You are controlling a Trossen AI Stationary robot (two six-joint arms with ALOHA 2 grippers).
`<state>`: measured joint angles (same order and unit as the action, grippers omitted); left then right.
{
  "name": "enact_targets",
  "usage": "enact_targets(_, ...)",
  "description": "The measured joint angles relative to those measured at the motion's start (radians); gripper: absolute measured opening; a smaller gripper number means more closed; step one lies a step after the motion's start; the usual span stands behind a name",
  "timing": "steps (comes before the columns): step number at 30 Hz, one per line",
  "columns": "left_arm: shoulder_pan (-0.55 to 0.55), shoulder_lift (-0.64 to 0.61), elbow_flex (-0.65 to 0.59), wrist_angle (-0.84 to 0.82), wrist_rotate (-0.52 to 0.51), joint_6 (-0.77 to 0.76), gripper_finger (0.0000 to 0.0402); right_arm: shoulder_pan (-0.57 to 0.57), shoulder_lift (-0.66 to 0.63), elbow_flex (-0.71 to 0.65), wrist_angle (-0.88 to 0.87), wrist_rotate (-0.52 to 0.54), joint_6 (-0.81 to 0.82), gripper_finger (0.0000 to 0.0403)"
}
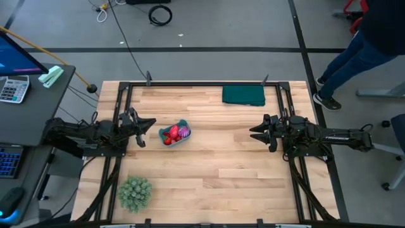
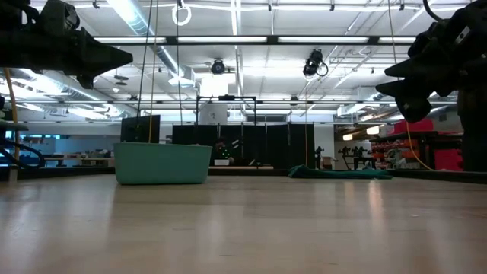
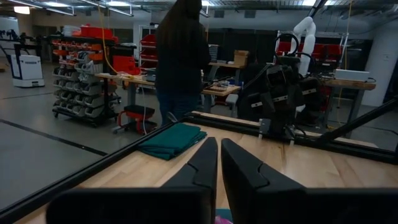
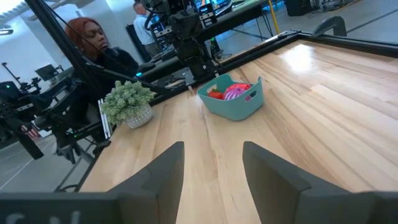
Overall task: Pick and placing Produce into tupperware
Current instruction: Return to Home Position
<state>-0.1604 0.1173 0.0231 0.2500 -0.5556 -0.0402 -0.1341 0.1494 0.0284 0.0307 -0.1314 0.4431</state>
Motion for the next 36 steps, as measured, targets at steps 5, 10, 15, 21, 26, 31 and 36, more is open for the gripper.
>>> enact_targets(5, 0.000, 0.000, 0.000, 0.000, 0.000, 0.000, 0.0035, 0.000, 0.000, 0.000, 0.000, 0.000, 0.000, 0.0172)
enact_targets(10, 0.000, 0.000, 0.000, 0.000, 0.000, 0.000, 0.0034, 0.000, 0.000, 0.000, 0.000, 0.000, 0.000, 0.0172)
enact_targets(15, 0.000, 0.000, 0.000, 0.000, 0.000, 0.001, 0.0024, 0.000, 0.000, 0.000, 0.000, 0.000, 0.000, 0.0172)
enact_targets(21, 0.000, 0.000, 0.000, 0.000, 0.000, 0.000, 0.0028, 0.000, 0.000, 0.000, 0.000, 0.000, 0.000, 0.0172)
enact_targets(26, 0.000, 0.000, 0.000, 0.000, 0.000, 0.001, 0.0037, 0.000, 0.000, 0.000, 0.000, 0.000, 0.000, 0.0172)
enact_targets(31, 0.000, 0.000, 0.000, 0.000, 0.000, 0.000, 0.0038, 0.000, 0.000, 0.000, 0.000, 0.000, 0.000, 0.0172)
enact_targets(36, 0.000, 0.000, 0.000, 0.000, 0.000, 0.000, 0.0029, 0.000, 0.000, 0.000, 0.000, 0.000, 0.000, 0.0172)
